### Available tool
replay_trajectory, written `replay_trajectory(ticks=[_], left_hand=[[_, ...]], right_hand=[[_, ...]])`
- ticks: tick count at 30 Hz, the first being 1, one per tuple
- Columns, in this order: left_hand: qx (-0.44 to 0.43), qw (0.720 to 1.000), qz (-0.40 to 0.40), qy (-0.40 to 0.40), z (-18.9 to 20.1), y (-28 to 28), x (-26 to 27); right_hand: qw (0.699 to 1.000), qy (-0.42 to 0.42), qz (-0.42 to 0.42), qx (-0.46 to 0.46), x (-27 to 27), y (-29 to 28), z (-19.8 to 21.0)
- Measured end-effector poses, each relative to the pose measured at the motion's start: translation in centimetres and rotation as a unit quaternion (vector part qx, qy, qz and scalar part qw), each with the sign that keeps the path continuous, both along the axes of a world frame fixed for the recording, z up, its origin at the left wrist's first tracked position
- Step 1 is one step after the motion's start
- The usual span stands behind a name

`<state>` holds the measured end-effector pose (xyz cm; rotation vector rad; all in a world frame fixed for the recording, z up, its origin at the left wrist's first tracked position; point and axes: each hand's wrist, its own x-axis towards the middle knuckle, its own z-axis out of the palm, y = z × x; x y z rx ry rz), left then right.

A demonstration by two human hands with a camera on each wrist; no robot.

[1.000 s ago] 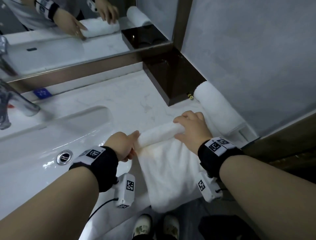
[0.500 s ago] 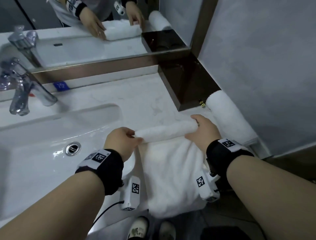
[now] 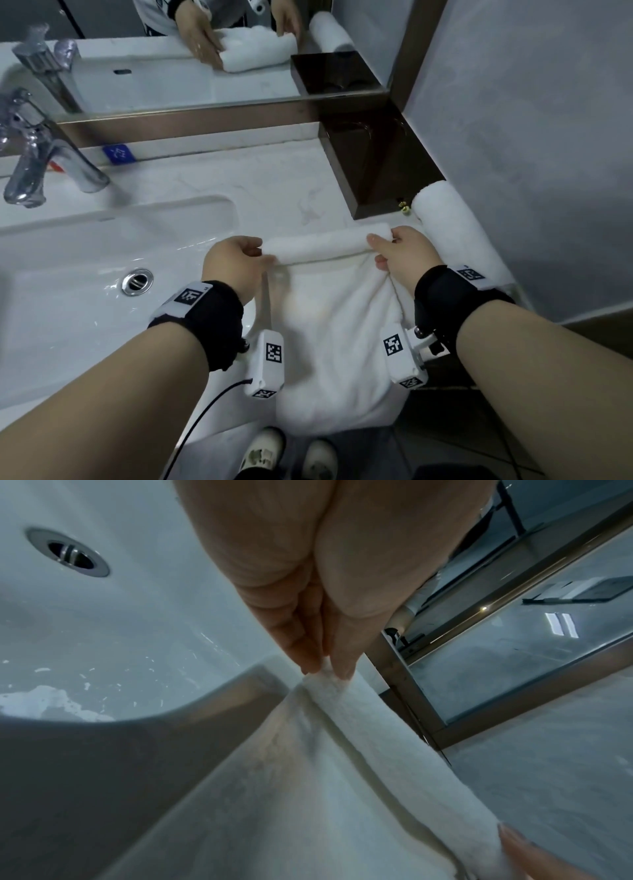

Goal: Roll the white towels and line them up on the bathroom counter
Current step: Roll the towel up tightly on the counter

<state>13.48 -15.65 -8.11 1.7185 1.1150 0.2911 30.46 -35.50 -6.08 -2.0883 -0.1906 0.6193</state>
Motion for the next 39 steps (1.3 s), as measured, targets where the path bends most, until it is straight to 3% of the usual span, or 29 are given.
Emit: replay_trajectory(ticks=[7, 20, 24, 30, 35, 39], left_hand=[[0.017, 0.999, -0.025, 0.018, 0.6, -0.1, 1.4], [0.040, 0.999, -0.022, 0.015, 0.8, 0.2, 2.2], [0.079, 0.993, -0.067, 0.054, 1.0, 0.4, 2.7], [0.092, 0.978, -0.162, 0.097, 1.8, 1.4, 2.7], [0.160, 0.944, -0.249, 0.144, 2.4, 2.0, 3.1], [0.215, 0.918, -0.287, 0.170, 2.6, 1.7, 3.3]], right_hand=[[0.997, 0.061, -0.044, 0.009, 2.2, 0.3, -1.3], [0.989, 0.133, -0.046, 0.053, 4.2, 0.8, -2.1], [0.998, 0.064, -0.024, 0.013, 4.0, 0.7, -2.2], [0.989, -0.043, 0.109, -0.090, 4.3, 0.2, -0.6], [0.933, -0.153, 0.241, -0.219, 4.7, 0.4, 1.7], [0.890, -0.198, 0.297, -0.283, 3.9, 1.2, 3.2]])
